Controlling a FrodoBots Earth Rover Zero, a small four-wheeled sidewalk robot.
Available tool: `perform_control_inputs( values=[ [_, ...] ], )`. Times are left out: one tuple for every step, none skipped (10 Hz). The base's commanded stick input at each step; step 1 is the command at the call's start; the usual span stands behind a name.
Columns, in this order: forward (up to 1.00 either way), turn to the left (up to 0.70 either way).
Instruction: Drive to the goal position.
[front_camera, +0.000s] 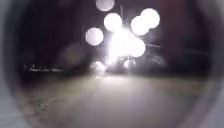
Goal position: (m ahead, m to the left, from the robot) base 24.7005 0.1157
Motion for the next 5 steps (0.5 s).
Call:
perform_control_inputs(
  values=[
    [0.00,0.00],
    [0.71,0.00],
    [1.00,0.00],
    [1.00,0.00],
    [0.84,0.00]
  ],
)
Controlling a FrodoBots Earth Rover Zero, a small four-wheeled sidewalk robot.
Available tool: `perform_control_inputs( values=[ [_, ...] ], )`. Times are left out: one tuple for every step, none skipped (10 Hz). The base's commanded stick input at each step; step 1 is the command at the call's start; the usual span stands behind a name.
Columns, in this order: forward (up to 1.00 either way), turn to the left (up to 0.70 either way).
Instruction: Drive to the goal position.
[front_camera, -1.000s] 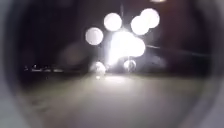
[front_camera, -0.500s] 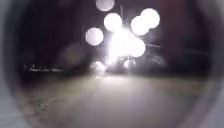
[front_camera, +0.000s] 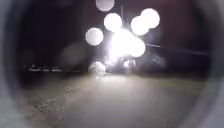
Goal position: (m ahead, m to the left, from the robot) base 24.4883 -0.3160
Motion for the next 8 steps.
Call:
perform_control_inputs(
  values=[
    [0.25,0.00],
    [0.00,0.00],
    [0.00,0.00],
    [0.00,0.00],
    [0.00,0.00],
    [0.00,0.00],
    [0.00,0.00],
    [0.00,0.00]
  ],
)
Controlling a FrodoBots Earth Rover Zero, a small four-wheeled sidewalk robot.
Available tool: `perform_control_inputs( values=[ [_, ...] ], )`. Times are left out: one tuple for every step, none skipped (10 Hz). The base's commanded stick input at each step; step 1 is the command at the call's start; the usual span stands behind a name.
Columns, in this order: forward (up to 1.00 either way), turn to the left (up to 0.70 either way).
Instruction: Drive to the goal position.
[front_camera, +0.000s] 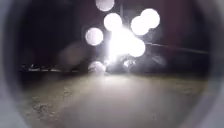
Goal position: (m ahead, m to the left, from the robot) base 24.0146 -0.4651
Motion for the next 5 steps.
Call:
perform_control_inputs(
  values=[
    [0.00,0.00],
    [0.00,0.00],
    [1.00,0.00],
    [1.00,0.00],
    [1.00,0.00]
  ],
)
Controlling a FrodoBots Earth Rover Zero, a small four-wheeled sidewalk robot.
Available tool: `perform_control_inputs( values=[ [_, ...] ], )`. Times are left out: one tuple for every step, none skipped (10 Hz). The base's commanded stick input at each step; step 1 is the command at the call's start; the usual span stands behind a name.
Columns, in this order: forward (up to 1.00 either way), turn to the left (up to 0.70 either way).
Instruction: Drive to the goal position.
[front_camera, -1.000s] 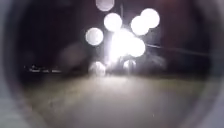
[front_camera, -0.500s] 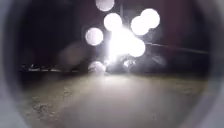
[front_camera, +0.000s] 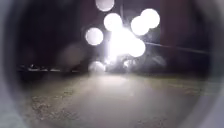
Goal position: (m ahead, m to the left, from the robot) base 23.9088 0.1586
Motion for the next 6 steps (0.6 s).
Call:
perform_control_inputs(
  values=[
    [1.00,0.00],
    [1.00,0.00],
    [1.00,0.00],
    [1.00,0.00],
    [1.00,0.00],
    [1.00,0.00]
  ],
)
